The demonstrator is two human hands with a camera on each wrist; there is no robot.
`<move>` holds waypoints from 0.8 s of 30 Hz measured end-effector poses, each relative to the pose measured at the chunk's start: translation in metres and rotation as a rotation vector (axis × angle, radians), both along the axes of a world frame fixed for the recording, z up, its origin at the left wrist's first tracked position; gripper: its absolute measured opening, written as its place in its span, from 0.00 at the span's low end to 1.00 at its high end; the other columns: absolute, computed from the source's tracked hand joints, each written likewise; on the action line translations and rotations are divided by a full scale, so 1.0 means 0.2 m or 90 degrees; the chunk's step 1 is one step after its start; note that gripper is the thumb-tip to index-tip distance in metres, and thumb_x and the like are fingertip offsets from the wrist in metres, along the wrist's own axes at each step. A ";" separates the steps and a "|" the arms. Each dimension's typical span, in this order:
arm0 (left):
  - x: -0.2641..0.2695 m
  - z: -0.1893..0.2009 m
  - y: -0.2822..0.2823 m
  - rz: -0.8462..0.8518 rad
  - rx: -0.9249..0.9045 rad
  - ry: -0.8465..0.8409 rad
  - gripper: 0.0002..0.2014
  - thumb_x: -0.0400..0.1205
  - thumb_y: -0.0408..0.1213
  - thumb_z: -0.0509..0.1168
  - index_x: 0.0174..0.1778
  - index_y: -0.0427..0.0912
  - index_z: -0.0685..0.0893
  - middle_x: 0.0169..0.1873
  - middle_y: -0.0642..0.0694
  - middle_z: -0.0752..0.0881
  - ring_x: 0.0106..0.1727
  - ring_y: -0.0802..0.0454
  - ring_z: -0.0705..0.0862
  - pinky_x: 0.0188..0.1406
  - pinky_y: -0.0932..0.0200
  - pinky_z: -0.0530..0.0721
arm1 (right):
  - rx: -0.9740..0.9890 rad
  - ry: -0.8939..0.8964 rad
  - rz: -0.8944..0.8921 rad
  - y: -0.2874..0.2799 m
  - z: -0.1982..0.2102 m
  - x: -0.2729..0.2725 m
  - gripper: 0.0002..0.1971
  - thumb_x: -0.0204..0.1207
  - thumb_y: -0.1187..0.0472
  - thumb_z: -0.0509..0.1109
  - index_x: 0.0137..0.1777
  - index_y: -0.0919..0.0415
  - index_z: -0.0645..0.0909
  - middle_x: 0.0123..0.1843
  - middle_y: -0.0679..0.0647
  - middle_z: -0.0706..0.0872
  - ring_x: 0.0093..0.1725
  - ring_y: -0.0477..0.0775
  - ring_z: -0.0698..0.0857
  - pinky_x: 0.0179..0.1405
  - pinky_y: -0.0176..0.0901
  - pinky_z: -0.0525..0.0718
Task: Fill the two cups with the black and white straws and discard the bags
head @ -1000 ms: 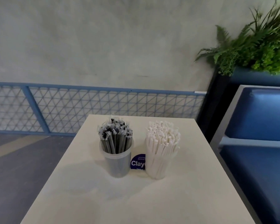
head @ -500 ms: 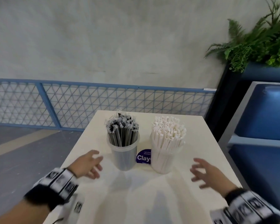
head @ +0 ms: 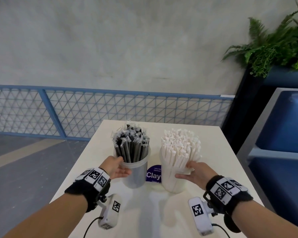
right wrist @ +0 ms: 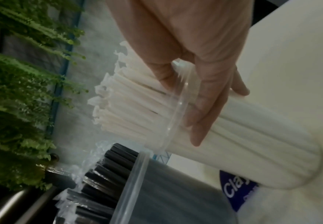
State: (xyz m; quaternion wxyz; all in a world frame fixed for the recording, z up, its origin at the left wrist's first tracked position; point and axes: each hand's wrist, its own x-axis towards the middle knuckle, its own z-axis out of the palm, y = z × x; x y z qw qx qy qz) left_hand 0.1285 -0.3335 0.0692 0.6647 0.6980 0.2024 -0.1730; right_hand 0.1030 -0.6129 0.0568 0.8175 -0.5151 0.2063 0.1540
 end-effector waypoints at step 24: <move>0.65 -0.11 -0.21 0.031 -0.038 -0.028 0.26 0.85 0.44 0.57 0.67 0.24 0.65 0.28 0.34 0.86 0.22 0.45 0.86 0.20 0.58 0.86 | -0.021 0.028 -0.064 0.02 0.01 0.69 0.16 0.82 0.62 0.60 0.68 0.67 0.69 0.67 0.61 0.73 0.50 0.67 0.86 0.43 0.52 0.84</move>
